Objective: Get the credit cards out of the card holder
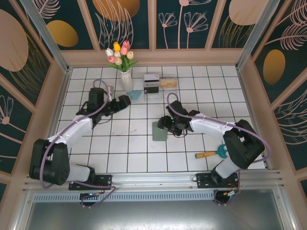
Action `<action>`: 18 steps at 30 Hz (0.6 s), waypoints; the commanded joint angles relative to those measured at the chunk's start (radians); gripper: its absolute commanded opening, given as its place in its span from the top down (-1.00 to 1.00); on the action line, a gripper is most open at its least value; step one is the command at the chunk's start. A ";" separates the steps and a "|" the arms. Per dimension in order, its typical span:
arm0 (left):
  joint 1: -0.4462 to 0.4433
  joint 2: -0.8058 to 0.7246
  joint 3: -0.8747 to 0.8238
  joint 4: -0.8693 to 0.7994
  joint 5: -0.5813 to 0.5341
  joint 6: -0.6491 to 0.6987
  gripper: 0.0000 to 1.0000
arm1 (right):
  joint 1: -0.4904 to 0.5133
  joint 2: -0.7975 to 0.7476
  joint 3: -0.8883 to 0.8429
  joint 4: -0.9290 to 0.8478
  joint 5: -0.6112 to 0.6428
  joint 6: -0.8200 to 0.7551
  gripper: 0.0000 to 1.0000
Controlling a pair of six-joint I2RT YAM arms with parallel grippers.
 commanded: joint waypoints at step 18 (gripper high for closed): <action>-0.316 0.325 -0.006 0.140 0.154 -0.171 0.07 | -0.020 0.068 0.027 0.062 -0.103 -0.089 0.00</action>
